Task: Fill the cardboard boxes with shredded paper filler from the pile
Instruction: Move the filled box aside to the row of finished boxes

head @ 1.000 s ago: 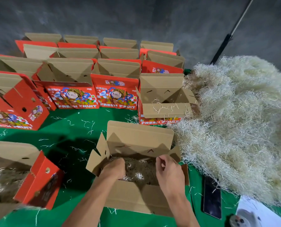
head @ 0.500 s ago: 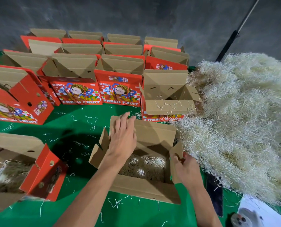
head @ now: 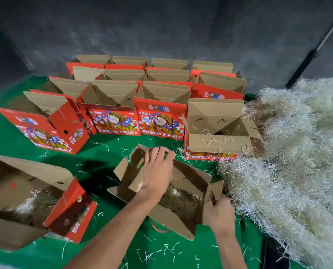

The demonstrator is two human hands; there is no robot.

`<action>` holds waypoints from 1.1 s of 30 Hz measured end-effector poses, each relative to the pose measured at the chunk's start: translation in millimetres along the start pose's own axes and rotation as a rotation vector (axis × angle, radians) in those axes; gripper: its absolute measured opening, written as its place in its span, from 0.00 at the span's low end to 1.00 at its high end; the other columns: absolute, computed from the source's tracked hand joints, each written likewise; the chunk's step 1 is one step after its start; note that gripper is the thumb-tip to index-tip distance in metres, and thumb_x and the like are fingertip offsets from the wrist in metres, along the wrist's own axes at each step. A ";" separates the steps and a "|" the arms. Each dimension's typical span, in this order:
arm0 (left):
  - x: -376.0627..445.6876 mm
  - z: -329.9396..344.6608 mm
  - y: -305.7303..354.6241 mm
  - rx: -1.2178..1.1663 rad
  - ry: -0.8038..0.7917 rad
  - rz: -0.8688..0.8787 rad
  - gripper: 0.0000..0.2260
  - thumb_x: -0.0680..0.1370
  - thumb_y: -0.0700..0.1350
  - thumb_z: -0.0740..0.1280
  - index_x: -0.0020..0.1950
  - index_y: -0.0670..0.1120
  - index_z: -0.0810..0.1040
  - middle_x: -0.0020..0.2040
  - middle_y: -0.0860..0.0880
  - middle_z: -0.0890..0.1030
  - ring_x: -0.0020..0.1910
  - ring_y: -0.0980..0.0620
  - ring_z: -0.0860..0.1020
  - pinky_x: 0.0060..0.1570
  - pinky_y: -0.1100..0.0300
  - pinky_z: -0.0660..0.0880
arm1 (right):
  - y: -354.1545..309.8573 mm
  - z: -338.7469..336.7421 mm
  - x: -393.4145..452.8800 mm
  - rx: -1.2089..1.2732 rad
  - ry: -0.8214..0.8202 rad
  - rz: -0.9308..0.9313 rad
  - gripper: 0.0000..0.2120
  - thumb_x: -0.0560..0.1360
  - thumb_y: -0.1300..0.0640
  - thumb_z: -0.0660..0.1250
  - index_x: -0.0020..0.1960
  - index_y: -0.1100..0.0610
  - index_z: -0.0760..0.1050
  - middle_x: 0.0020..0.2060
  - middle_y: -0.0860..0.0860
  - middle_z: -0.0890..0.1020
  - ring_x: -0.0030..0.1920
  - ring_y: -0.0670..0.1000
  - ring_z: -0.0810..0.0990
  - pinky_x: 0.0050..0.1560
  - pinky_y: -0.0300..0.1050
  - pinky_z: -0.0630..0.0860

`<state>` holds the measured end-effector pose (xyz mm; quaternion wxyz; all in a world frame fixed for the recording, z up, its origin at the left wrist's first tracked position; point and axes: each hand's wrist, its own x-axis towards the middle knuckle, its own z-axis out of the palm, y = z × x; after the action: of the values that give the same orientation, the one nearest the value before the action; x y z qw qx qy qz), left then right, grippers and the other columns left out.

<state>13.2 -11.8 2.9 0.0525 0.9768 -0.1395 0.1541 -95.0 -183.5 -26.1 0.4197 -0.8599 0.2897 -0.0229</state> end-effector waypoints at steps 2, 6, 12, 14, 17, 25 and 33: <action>1.7 -3.4 -5.5 -0.024 -0.005 -0.032 0.12 0.81 0.45 0.64 0.64 0.51 0.75 0.65 0.50 0.73 0.65 0.49 0.67 0.68 0.48 0.63 | -9.4 8.1 4.7 -0.007 -0.008 -0.027 0.14 0.81 0.52 0.63 0.46 0.62 0.78 0.38 0.59 0.84 0.36 0.59 0.83 0.41 0.52 0.82; 5.4 -6.4 -23.9 -0.090 -0.065 -0.087 0.17 0.82 0.49 0.61 0.70 0.51 0.71 0.73 0.49 0.66 0.74 0.49 0.60 0.74 0.47 0.57 | -27.5 20.8 18.8 0.026 -0.035 -0.039 0.14 0.81 0.51 0.63 0.46 0.62 0.77 0.40 0.59 0.83 0.38 0.60 0.83 0.44 0.54 0.81; 10.2 -12.5 -54.3 -0.153 -0.148 -0.126 0.23 0.81 0.51 0.63 0.76 0.54 0.64 0.78 0.48 0.60 0.78 0.49 0.53 0.75 0.46 0.54 | -58.3 45.3 23.7 0.028 -0.063 -0.071 0.15 0.82 0.51 0.63 0.45 0.62 0.75 0.36 0.56 0.80 0.36 0.58 0.82 0.43 0.54 0.82; 8.7 -16.2 -61.7 -0.168 -0.161 -0.137 0.23 0.81 0.51 0.62 0.76 0.55 0.63 0.78 0.49 0.59 0.79 0.49 0.52 0.75 0.45 0.52 | -65.6 48.7 25.4 0.002 -0.092 -0.083 0.14 0.82 0.51 0.62 0.45 0.61 0.75 0.35 0.55 0.80 0.36 0.57 0.82 0.42 0.53 0.82; 2.3 -19.6 -69.2 -0.160 -0.159 -0.110 0.23 0.81 0.51 0.62 0.75 0.55 0.64 0.77 0.49 0.61 0.78 0.50 0.53 0.76 0.44 0.50 | -71.1 49.6 28.8 -0.036 -0.120 -0.061 0.13 0.82 0.52 0.61 0.46 0.61 0.75 0.36 0.55 0.81 0.35 0.56 0.82 0.40 0.50 0.81; -7.3 -27.5 -48.0 -0.139 -0.133 -0.083 0.15 0.80 0.50 0.64 0.65 0.49 0.72 0.57 0.51 0.79 0.64 0.49 0.73 0.75 0.36 0.46 | -60.3 32.9 17.9 -0.154 -0.186 -0.075 0.09 0.81 0.58 0.64 0.45 0.61 0.77 0.34 0.51 0.81 0.32 0.48 0.81 0.31 0.38 0.74; -43.6 -28.2 -6.2 -0.249 -0.177 -0.058 0.11 0.79 0.53 0.64 0.58 0.50 0.75 0.48 0.53 0.81 0.54 0.49 0.77 0.75 0.38 0.49 | -24.1 14.4 -28.0 -0.183 -0.199 -0.099 0.08 0.78 0.62 0.63 0.42 0.59 0.78 0.36 0.54 0.83 0.36 0.55 0.83 0.38 0.45 0.79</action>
<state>-32.9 9.4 15.5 0.1653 0.9760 -0.1335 0.0472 -102.7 -147.2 -11.9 0.3644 -0.9058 0.2049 0.0683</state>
